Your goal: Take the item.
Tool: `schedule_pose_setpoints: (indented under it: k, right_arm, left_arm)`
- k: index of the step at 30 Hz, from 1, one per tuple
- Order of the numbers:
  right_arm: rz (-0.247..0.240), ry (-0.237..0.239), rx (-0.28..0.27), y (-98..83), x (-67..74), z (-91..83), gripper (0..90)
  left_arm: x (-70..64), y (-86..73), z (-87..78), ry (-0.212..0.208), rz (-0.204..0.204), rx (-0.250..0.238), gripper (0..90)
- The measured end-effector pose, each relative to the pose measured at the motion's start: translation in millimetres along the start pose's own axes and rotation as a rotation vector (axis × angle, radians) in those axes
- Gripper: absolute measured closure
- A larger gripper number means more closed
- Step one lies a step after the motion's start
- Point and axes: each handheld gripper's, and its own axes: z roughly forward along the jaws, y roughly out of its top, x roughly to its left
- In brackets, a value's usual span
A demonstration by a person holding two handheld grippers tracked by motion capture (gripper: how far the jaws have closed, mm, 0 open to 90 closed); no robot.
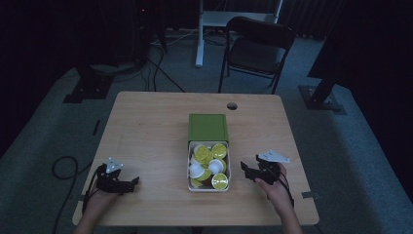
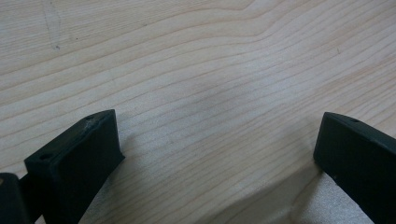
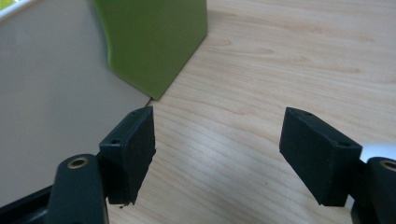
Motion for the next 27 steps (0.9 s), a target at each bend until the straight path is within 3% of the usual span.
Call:
schedule_pose_setpoints:
  k: [5, 11, 15, 19, 22, 27]
  right_arm:
    - [-0.018, 0.004, 0.028, -3.3, 1.1, 3.4, 24.2]
    - [-0.033, 0.032, 0.058, -9.8, 2.5, 6.8, 14.8]
    - [-0.032, 0.038, 0.074, -13.4, 2.7, 9.6, 14.0]
    - [-0.078, 0.052, 0.094, -16.7, 3.7, 11.3, 13.2]
    - [-0.064, 0.059, 0.092, -17.9, 4.0, 12.7, 13.2]
    - [-0.086, 0.045, 0.118, -21.6, 3.5, 16.1, 13.2]
  left_arm:
    - [0.0, 0.0, 0.0, 0.000, 0.000, 0.000, 0.6]
    - [0.0, 0.0, 0.0, 0.000, 0.000, 0.000, 0.6]
    - [0.0, 0.0, 0.0, 0.000, 0.000, 0.000, 0.6]
    - [0.0, 0.0, 0.0, 0.000, 0.000, 0.000, 0.6]
    - [0.0, 0.0, 0.0, 0.000, 0.000, 0.000, 0.6]
    - [0.0, 0.0, 0.0, 0.000, 0.001, 0.000, 0.5]
